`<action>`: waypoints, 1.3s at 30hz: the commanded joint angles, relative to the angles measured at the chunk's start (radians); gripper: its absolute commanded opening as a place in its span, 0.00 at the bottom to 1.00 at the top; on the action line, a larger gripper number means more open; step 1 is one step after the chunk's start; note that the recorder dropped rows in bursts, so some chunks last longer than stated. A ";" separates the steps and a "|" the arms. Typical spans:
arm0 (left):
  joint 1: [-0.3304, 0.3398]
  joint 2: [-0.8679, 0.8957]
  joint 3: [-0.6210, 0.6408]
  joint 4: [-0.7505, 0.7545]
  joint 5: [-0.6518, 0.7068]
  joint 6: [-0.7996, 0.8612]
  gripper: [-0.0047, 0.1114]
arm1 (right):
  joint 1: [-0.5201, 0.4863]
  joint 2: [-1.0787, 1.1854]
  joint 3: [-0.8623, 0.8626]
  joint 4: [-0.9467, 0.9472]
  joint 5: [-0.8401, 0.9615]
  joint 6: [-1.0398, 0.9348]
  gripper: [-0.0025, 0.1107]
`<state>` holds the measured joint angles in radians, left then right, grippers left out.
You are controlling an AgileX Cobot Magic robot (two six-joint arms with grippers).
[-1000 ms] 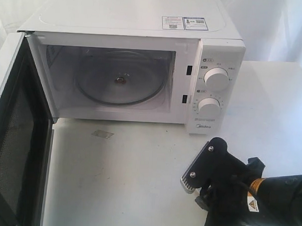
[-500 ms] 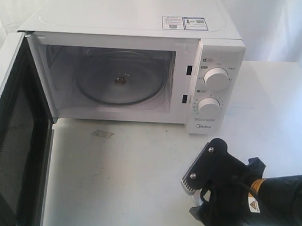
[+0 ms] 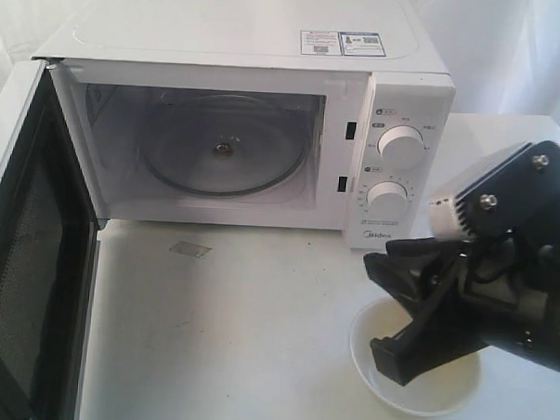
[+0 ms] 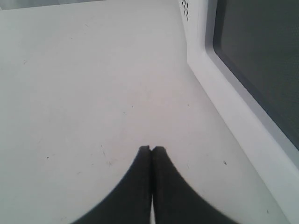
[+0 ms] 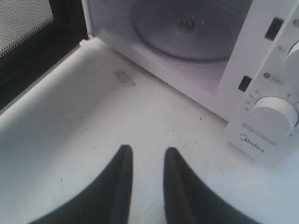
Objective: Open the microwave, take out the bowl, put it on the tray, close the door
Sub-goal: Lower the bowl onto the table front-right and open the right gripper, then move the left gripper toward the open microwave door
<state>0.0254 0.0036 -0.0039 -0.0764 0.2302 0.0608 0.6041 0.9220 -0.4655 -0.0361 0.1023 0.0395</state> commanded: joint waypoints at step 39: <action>0.002 0.427 -0.664 -0.028 0.473 -0.224 0.04 | -0.006 -0.052 0.141 0.002 -0.212 0.043 0.02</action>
<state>0.0254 0.4023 -0.6489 -0.0927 0.7172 -0.1834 0.6041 0.8762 -0.3275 -0.0361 -0.1062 0.0786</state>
